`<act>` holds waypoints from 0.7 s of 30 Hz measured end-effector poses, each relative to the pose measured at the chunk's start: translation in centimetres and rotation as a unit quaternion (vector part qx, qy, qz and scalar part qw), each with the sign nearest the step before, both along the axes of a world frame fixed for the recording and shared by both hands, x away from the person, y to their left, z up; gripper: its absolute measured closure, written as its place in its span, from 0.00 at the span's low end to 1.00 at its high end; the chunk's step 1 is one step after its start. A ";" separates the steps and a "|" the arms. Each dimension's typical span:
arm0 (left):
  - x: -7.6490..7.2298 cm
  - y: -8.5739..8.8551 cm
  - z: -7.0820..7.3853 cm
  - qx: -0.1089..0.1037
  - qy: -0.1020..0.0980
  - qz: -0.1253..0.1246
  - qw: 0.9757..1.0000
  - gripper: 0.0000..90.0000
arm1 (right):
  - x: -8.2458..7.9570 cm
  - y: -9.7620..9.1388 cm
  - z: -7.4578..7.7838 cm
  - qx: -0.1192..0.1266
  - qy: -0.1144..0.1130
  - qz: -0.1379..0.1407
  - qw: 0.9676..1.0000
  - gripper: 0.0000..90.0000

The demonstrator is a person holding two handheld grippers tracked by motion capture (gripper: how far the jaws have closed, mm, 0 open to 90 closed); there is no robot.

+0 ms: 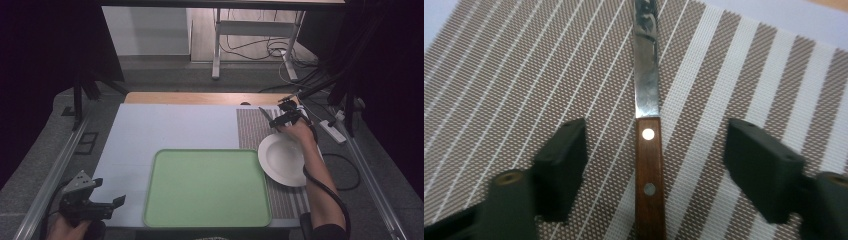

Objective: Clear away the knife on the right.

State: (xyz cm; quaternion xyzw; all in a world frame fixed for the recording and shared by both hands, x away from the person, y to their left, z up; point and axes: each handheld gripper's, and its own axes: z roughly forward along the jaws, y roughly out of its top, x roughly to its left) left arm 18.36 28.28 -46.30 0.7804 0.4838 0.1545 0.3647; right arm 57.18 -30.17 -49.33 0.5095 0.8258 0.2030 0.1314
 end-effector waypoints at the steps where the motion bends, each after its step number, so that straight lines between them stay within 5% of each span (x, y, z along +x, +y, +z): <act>1: 0.0 0.0 0.0 0.001 0.000 0.000 1.000 0.02 | 0.1 0.1 -0.2 -0.004 0.006 0.000 1.000 0.19; 4: 0.0 0.0 0.0 0.002 0.000 -0.001 1.000 0.02 | 0.1 0.2 -0.7 -0.015 0.016 -0.002 1.000 0.18; 8: 0.0 -0.1 0.0 0.005 -0.001 -0.001 1.000 0.02 | 0.1 0.0 -0.9 -0.027 0.027 0.004 0.999 0.36; 11: 0.0 -0.2 0.0 0.006 0.000 -0.001 1.000 0.02 | 0.0 -0.2 -0.5 -0.030 0.027 0.022 0.999 0.66; 14: 0.0 -0.2 0.0 0.008 0.001 -0.002 1.000 0.02 | 0.0 -0.2 -0.3 -0.025 0.031 0.034 0.999 0.85; 21: 0.0 -0.2 0.0 0.007 0.001 -0.001 1.000 0.02 | 0.2 -0.4 -0.2 -0.023 0.038 0.036 0.998 0.86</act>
